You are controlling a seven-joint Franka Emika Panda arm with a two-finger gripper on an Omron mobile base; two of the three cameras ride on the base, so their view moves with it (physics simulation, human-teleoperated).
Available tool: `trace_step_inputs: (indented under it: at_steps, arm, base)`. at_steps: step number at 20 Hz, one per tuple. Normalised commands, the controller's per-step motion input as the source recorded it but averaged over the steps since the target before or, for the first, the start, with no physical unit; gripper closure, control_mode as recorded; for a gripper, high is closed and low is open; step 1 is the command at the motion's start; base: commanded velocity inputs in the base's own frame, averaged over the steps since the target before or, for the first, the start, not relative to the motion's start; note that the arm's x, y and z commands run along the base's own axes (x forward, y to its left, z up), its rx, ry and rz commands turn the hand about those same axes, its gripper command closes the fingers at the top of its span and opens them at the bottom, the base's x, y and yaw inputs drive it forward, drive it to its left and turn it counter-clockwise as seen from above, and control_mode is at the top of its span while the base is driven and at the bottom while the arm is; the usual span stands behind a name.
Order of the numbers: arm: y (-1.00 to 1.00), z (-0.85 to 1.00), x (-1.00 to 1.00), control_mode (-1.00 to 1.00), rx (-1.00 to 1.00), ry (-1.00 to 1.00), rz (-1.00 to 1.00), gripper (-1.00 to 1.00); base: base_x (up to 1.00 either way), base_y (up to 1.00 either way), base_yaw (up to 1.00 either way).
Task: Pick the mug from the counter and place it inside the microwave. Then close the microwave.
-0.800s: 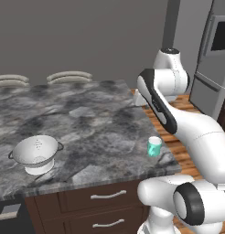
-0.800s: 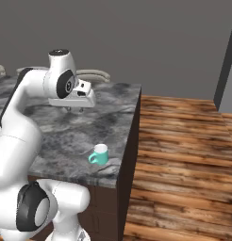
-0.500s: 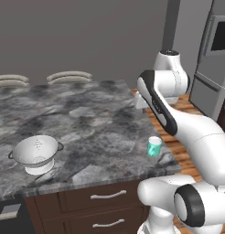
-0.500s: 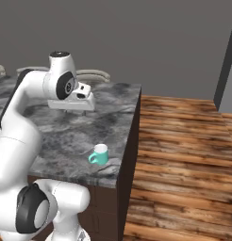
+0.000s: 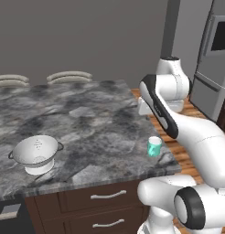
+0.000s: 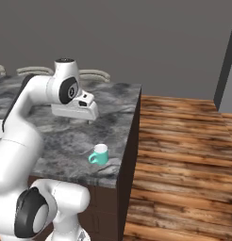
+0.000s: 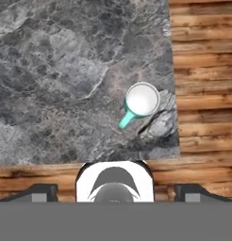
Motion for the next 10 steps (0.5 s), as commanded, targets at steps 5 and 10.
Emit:
trace_step_inputs:
  at_steps: [5, 10]
  arm:
    - [-0.32, -0.07, 0.0, -1.0, 0.1, -0.01, -0.23, -1.0]
    - [-0.04, -0.13, 0.02, -1.0, 0.1, -0.01, -0.36, -1.0]
  base:
    - [0.0, 0.0, 0.0]
    - [0.0, 0.0, 0.0]
